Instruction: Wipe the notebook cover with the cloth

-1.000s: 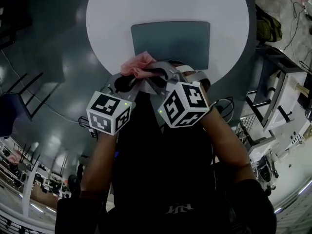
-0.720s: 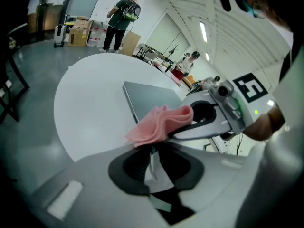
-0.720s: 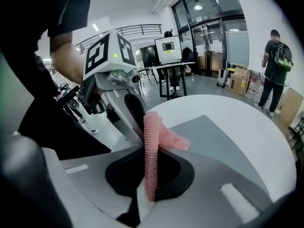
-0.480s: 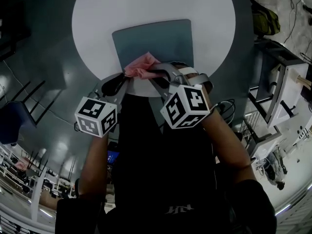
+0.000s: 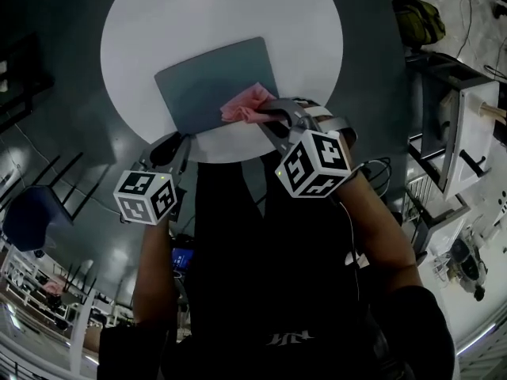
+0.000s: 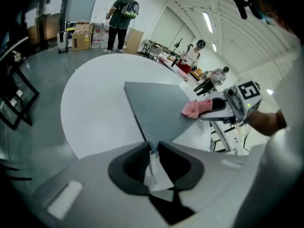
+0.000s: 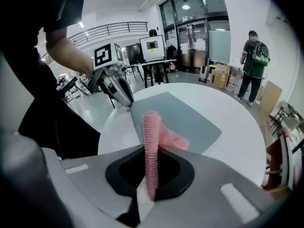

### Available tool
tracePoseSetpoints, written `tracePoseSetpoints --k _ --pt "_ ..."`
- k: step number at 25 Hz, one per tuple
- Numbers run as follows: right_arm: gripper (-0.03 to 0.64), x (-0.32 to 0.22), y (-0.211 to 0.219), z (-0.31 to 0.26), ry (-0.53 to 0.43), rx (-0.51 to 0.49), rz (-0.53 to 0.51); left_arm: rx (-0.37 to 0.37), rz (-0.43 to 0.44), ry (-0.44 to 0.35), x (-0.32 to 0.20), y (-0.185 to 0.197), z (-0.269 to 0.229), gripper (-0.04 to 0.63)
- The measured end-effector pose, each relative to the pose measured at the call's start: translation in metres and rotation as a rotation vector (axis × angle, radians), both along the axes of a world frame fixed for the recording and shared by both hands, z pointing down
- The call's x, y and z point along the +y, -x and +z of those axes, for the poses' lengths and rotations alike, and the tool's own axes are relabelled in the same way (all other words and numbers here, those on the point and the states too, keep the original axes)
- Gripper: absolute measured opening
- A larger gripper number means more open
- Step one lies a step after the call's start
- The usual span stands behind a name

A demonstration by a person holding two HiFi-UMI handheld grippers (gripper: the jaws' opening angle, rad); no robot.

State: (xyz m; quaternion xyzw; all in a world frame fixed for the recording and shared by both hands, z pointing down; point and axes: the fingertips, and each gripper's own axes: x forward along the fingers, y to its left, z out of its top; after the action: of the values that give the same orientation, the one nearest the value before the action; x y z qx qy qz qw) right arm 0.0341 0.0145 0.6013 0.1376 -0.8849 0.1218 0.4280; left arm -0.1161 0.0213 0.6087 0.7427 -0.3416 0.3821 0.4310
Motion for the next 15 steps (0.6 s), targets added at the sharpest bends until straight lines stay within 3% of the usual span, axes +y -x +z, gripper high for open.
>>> tracePoseSetpoints --k 5,10,13,15 --pt "0.012 0.001 -0.032 -0.001 -0.006 0.041 0.045 -0.032 0.009 -0.005 0.004 -0.003 -0.003 0.049" --pt "0.012 0.008 -0.082 0.001 0.004 0.151 0.092 -0.054 0.015 0.018 0.013 -0.014 -0.005 0.058" --pt "0.012 0.007 -0.091 -0.030 0.005 0.124 0.161 -0.076 0.050 0.042 0.016 -0.013 -0.014 0.067" --pt "0.012 0.007 -0.082 -0.060 0.002 0.075 0.183 -0.052 0.070 0.032 0.019 -0.014 -0.033 0.067"
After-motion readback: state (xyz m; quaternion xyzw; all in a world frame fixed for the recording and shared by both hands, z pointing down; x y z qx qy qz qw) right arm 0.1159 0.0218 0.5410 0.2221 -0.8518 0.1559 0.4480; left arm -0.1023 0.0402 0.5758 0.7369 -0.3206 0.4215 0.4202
